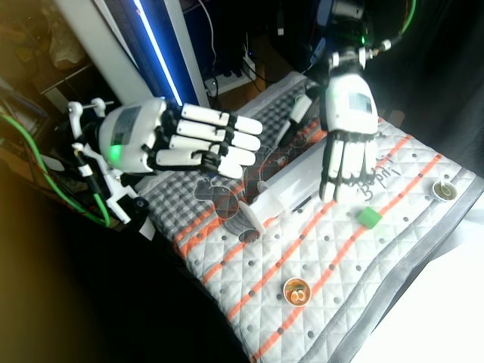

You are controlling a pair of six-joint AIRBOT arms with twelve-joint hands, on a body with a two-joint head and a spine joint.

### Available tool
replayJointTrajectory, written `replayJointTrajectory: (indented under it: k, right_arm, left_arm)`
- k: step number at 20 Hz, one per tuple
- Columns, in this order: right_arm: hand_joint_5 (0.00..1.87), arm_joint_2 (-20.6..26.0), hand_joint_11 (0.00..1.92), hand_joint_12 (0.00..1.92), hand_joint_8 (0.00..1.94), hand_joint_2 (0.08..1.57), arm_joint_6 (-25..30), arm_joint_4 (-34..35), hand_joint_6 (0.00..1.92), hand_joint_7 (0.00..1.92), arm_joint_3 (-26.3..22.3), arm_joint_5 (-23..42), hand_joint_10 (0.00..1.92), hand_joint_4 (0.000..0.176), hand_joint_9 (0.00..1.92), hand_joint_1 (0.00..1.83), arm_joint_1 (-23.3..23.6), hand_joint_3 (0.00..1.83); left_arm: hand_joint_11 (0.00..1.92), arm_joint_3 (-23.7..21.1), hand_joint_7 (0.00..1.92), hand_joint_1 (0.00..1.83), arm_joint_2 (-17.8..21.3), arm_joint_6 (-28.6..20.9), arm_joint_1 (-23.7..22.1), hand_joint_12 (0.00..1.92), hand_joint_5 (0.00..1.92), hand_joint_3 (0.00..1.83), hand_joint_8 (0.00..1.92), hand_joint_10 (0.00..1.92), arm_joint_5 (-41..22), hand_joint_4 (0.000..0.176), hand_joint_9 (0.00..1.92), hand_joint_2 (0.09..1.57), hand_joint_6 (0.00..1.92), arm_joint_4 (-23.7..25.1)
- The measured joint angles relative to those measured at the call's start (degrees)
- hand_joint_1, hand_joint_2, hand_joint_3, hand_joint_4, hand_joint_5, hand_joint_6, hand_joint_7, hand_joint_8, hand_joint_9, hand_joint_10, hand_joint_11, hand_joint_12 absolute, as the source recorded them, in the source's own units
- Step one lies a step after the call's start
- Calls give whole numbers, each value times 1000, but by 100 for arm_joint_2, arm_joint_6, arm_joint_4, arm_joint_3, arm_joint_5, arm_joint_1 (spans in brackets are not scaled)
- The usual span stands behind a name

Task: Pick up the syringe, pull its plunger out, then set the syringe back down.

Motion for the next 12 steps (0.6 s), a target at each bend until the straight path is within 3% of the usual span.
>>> replayJointTrajectory:
  k: [2, 4, 5, 6, 7, 9, 11, 12]
  right_arm:
    - [535, 0, 0, 1024, 25, 960, 0, 7, 19, 533, 4, -4, 38, 0, 477, 1041, 0, 9]
    - [545, 0, 0, 1055, 27, 961, 0, 2, 20, 555, 7, 0, 42, 0, 496, 998, 0, 6]
    - [550, 0, 0, 1081, 26, 959, 0, 2, 21, 564, 7, -2, 43, 0, 504, 985, 0, 4]
    - [545, 0, 0, 1103, 23, 971, 0, 4, 17, 567, 7, 0, 44, 0, 512, 1007, 0, 7]
    - [537, 0, 0, 1102, 19, 980, 0, 2, 12, 564, 7, -2, 42, 0, 510, 1024, 2, 10]
    - [532, 0, 0, 1065, 9, 974, 0, 9, 8, 550, 7, -9, 32, 0, 498, 1007, 2, 4]
    - [545, 0, 0, 1073, 9, 969, 0, -17, 10, 559, 7, 2, 31, 0, 502, 1021, 2, 1]
    - [558, 0, 0, 1101, 16, 984, 0, -9, 14, 579, 4, -4, 37, 0, 517, 995, 2, 6]
  left_arm:
    - [0, 90, 337, 1020, -94, -2, 11, 1518, 395, 31, 9, 61, -197, 0, 325, 877, 12, 4]
    - [0, 190, 336, 991, -179, -4, 31, 1511, 395, 25, 5, 56, -343, 0, 314, 913, 6, 22]
    - [0, 232, 401, 943, -205, -2, 44, 1555, 436, 35, 14, 86, -420, 0, 398, 1098, 9, 37]
    - [0, 293, 427, 963, -251, -2, 57, 1687, 422, 11, 16, 118, -474, 0, 442, 1088, 3, 50]
    - [0, 358, 449, 942, -302, -31, 103, 1662, 448, 24, 17, 130, -476, 0, 446, 1161, 9, 48]
    - [0, 487, 517, 1113, -376, -50, 105, 1564, 576, 0, 16, 144, -463, 0, 418, 1005, 17, 17]
    - [0, 612, 608, 1177, -431, -72, 129, 1579, 838, 0, 9, 264, -396, 0, 403, 1032, 39, -173]
    - [0, 667, 679, 1140, -455, -87, 129, 1579, 858, 6, 19, 321, -369, 0, 403, 1144, 917, -280]
